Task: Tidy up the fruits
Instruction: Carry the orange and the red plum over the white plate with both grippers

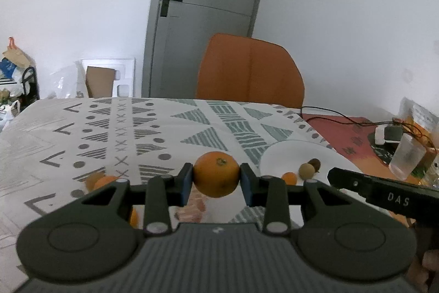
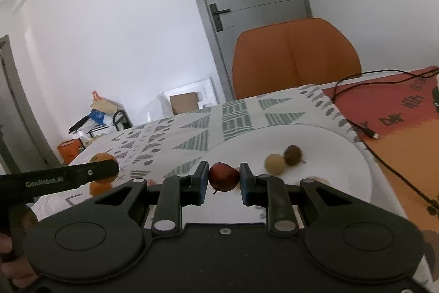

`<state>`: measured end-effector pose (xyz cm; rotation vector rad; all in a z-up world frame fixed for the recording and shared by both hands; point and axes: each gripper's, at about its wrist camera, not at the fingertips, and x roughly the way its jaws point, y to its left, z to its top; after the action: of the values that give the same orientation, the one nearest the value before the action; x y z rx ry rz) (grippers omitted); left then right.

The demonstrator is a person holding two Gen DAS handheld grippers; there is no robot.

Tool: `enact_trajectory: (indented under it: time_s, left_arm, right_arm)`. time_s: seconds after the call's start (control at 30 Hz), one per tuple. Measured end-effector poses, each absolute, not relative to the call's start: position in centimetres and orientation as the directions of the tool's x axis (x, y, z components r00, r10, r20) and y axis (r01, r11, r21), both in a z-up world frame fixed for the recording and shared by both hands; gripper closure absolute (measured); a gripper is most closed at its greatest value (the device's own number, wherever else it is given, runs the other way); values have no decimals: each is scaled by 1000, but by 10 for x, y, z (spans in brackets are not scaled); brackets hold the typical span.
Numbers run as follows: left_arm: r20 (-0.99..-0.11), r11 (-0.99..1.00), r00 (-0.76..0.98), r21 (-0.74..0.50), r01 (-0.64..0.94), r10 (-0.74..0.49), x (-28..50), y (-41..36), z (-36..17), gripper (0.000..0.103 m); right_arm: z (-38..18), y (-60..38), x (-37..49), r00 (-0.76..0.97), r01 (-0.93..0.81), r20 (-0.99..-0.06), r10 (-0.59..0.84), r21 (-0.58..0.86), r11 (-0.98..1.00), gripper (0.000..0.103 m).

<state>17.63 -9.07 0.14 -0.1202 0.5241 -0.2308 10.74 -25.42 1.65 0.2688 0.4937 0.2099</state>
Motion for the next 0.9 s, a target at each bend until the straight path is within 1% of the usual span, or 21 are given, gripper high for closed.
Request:
enact_trajectory:
  time_s: [0.53, 0.8, 0.87, 0.9]
  left_arm:
    - [-506, 951, 807, -131, 279, -306, 189, -142, -3, 68]
    - [-520, 940, 786, -122, 320, -335, 191, -163, -7, 68]
    - [-521, 936, 782, -123, 328, -343, 191, -166, -7, 67]
    - [-522, 935, 780, -126, 330, -346, 192, -167, -7, 67]
  right_arm:
    - [2, -306, 103, 877, -21, -445, 183, 344, 939, 81]
    - [-3, -318, 97, 875, 5, -454, 167, 352, 936, 80]
    - [-2, -319, 94, 878, 5, -449, 166, 356, 935, 74]
    - [-1, -320, 92, 882, 7, -444, 161, 354, 935, 73]
